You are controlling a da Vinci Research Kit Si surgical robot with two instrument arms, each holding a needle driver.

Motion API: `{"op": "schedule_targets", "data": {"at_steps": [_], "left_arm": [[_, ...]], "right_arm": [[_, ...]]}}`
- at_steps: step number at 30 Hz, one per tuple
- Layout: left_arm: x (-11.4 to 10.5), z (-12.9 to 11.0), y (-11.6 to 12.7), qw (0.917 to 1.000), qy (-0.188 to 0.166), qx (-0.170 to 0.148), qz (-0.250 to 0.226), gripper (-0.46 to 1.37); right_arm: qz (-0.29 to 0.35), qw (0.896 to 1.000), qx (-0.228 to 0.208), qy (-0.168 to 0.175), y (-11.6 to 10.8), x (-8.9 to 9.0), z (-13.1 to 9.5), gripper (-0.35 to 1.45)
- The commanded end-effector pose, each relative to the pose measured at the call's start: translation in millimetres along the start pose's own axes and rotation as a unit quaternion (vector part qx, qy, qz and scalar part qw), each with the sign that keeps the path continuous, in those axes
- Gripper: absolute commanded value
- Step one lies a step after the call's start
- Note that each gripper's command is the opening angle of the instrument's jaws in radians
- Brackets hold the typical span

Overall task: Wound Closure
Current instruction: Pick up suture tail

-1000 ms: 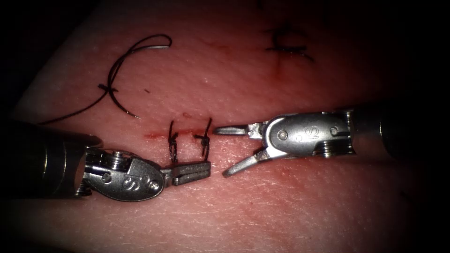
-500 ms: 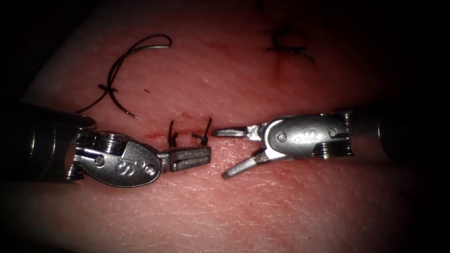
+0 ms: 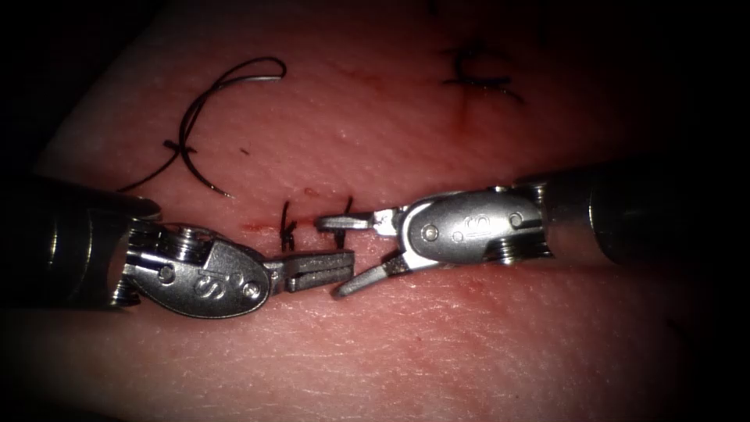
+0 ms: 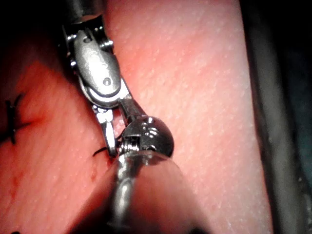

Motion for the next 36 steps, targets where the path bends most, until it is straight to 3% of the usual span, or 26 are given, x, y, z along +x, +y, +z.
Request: {"op": "schedule_targets", "data": {"at_steps": [1,9,24,32,36], "left_arm": [[-0.1,0.1,0.0,1.0,0.0,-0.003,0.0,-0.35],[-0.1,0.2,0.1,1.0,0.002,-0.002,0.0,-0.35],[-1.6,-3.0,1.1,0.9997,0.004,-0.013,0.018,-0.35],[-1.5,-2.7,1.2,0.9998,0.004,-0.013,0.012,-0.35],[-1.4,-2.0,1.6,0.9999,0.003,-0.01,-0.005,0.06]], "right_arm": [[-0.021,1.0,-0.001,0.003,0.5,0.0,0.1,1.26],[-0.083,0.996,-0.018,0.019,0.5,0.6,1.2,1.36],[-0.084,0.996,-0.013,0.02,0.1,-0.3,-0.6,1.38],[-0.061,0.998,-0.012,0.022,0.1,-0.7,-1.6,1.36],[-0.043,0.999,-0.008,0.021,0.0,-1.0,-2.4,1.34]]}}
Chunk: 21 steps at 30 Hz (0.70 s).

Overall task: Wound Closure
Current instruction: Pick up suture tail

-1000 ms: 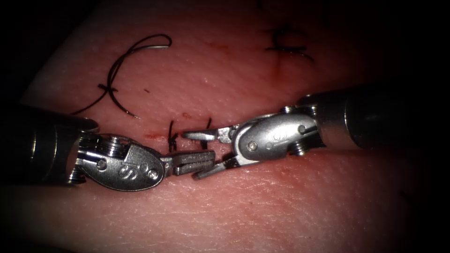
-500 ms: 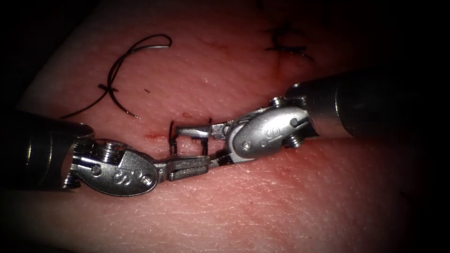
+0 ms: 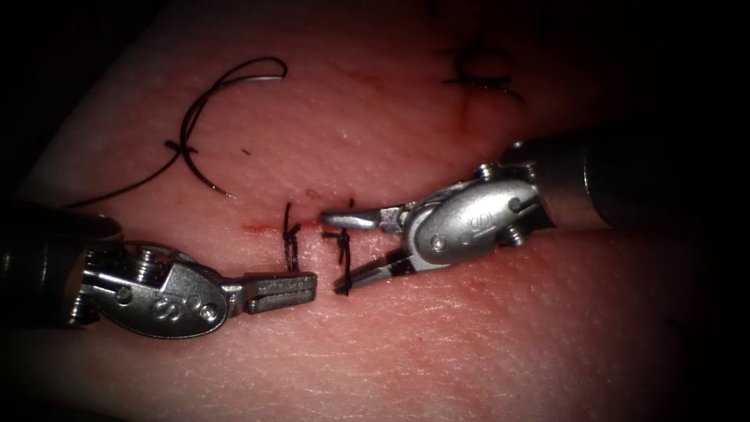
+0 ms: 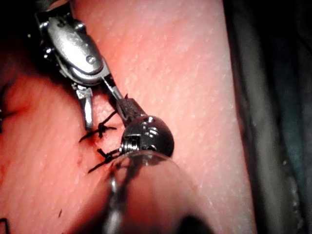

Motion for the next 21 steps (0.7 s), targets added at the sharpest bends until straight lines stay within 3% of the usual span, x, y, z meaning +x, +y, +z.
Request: {"op": "schedule_targets", "data": {"at_steps": [1,5,7,14,21], "left_arm": [[0.0,0.1,0.2,1.0,0.0,0.0,-0.005,0.17],[0.0,0.6,0.8,1.0,-0.001,0.002,-0.003,0.75],[-0.1,0.9,1.1,1.0,-0.001,0.003,-0.002,0.92],[-0.2,2.0,1.6,1.0,0.004,-0.001,0.0,1.0],[-1.0,3.3,1.1,0.9994,0.035,-0.003,0.004,0.78]], "right_arm": [[0.004,1.0,0.007,-0.002,-0.1,0.0,-0.3,1.33],[0.014,1.0,0.013,-0.004,-0.2,-0.3,-1.6,1.28],[0.017,1.0,0.015,-0.005,-0.2,-0.4,-2.0,1.27],[0.02,1.0,0.014,-0.005,-0.2,-0.6,-2.5,1.26],[0.02,1.0,0.015,-0.005,-0.3,-0.5,-2.7,1.25]]}}
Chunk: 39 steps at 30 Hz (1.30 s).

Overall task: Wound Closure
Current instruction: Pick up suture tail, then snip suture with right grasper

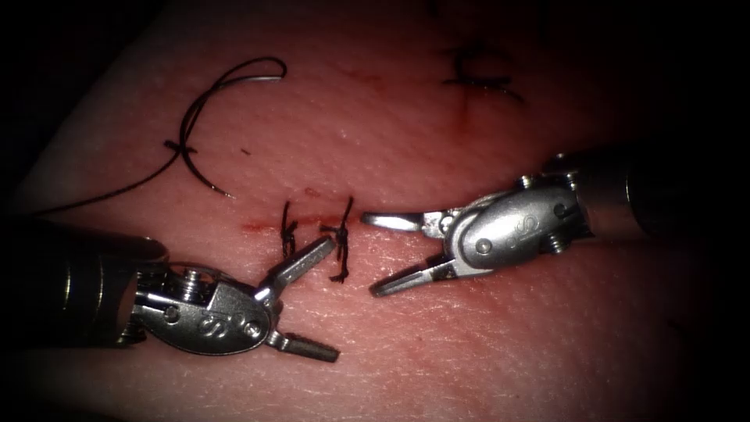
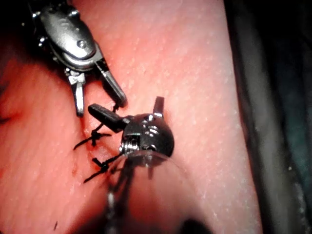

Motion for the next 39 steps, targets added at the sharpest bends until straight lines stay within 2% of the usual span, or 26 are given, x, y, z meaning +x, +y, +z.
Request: {"op": "schedule_targets", "data": {"at_steps": [1,6,13,15,16,17,18,19,25,29,39], "left_arm": [[-0.3,0.1,-0.1,1.0,0.008,0.0,0.002,0.76],[-0.9,0.5,-0.4,0.9999,0.014,-0.004,0.005,0.71],[-1.1,0.7,-0.6,0.9998,0.016,-0.004,0.005,0.51],[-1.1,0.9,-0.7,0.9998,0.017,-0.005,0.005,0.34],[-1.1,0.9,-0.7,0.9998,0.016,-0.004,0.005,0.16],[-1.0,1.0,-0.7,0.9998,0.016,-0.004,0.005,0.07],[-1.0,1.1,-0.8,0.9997,0.021,-0.009,0.002,-0.3],[-1.0,1.1,-0.8,0.9997,0.022,-0.011,0.003,-0.35],[-1.8,1.3,-1.2,0.9992,0.032,-0.021,0.008,-0.35],[-2.2,1.3,-1.5,0.9995,0.025,-0.017,0.008,-0.35],[-1.5,1.1,-1.7,0.9996,0.021,-0.013,0.012,-0.35]], "right_arm": [[0.0,1.0,0.004,0.0,0.0,0.0,-0.1,1.25],[0.002,1.0,0.003,-0.001,-0.1,0.0,-0.2,1.25],[0.002,1.0,0.003,-0.001,-0.1,0.2,-0.2,1.25],[0.002,1.0,0.003,-0.001,-0.1,0.2,-0.2,1.25],[0.002,1.0,0.003,-0.001,-0.1,0.2,-0.2,1.25],[0.002,1.0,0.003,-0.001,-0.1,0.2,-0.2,1.25],[0.002,1.0,0.003,-0.001,-0.1,0.2,-0.2,1.25],[0.002,1.0,0.003,-0.001,-0.1,0.2,-0.2,1.25],[0.002,1.0,0.0,-0.003,-0.2,0.3,0.0,1.25],[0.001,1.0,0.0,-0.003,-0.3,0.3,0.2,1.24],[-0.002,1.0,-0.003,-0.006,-0.6,-0.4,2.2,1.26]]}}
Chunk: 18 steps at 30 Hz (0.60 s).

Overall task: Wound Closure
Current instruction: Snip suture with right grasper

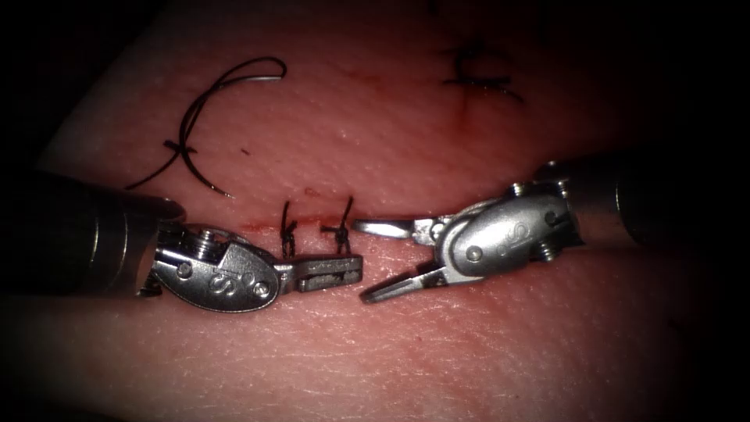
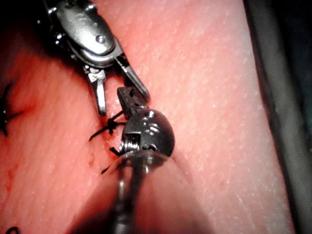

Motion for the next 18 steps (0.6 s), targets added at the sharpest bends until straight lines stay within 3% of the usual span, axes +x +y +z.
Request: {"op": "schedule_targets", "data": {"at_steps": [1,18], "left_arm": [[0.2,-0.1,0.1,1.0,-0.001,-0.004,0.004,-0.35],[0.9,-0.3,0.3,0.9999,-0.001,-0.004,0.009,-0.35]], "right_arm": [[0.0,1.0,0.001,-0.001,0.1,-0.1,0.3,1.26],[-0.035,0.999,-0.018,0.028,0.5,0.8,3.7,1.29]]}}
